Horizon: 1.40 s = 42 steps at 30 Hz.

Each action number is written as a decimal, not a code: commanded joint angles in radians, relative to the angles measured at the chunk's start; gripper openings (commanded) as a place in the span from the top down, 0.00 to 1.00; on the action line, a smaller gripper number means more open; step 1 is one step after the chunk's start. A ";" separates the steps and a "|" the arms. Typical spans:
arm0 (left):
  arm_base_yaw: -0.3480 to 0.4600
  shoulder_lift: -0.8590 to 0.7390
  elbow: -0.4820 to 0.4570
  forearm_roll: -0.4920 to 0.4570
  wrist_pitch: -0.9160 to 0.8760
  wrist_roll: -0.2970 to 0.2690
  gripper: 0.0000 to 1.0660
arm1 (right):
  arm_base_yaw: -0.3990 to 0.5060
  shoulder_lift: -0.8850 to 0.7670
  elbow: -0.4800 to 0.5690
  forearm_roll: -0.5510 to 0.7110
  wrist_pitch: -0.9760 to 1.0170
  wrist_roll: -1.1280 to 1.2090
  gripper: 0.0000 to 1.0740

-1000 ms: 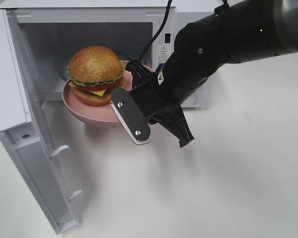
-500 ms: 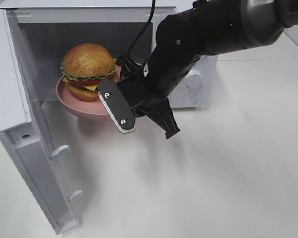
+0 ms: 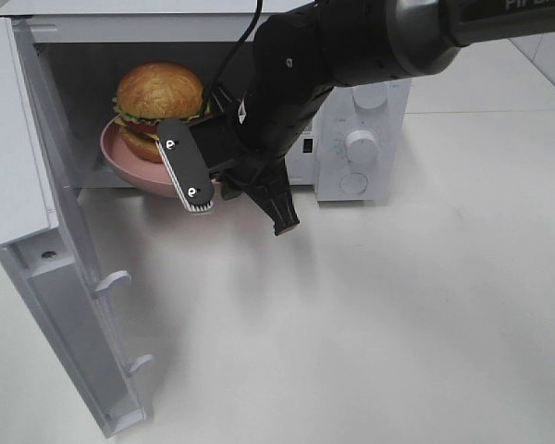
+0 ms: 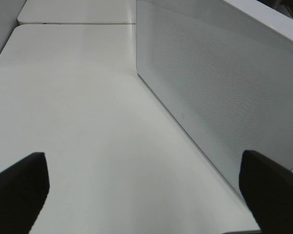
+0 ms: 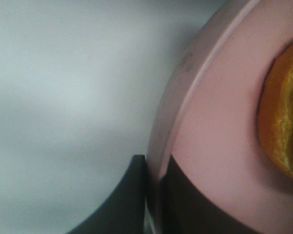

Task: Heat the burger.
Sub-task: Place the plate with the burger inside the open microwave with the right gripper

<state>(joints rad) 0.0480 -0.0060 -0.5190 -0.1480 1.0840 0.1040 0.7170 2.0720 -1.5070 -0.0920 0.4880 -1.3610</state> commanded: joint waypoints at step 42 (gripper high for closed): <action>0.000 -0.015 0.004 -0.004 -0.015 0.000 0.08 | -0.017 0.271 -0.420 -0.209 -0.006 0.252 0.99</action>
<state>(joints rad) 0.0480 -0.0060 -0.5190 -0.1480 1.0840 0.1040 0.7070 2.3500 -1.9080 -0.2810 0.5430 -1.1190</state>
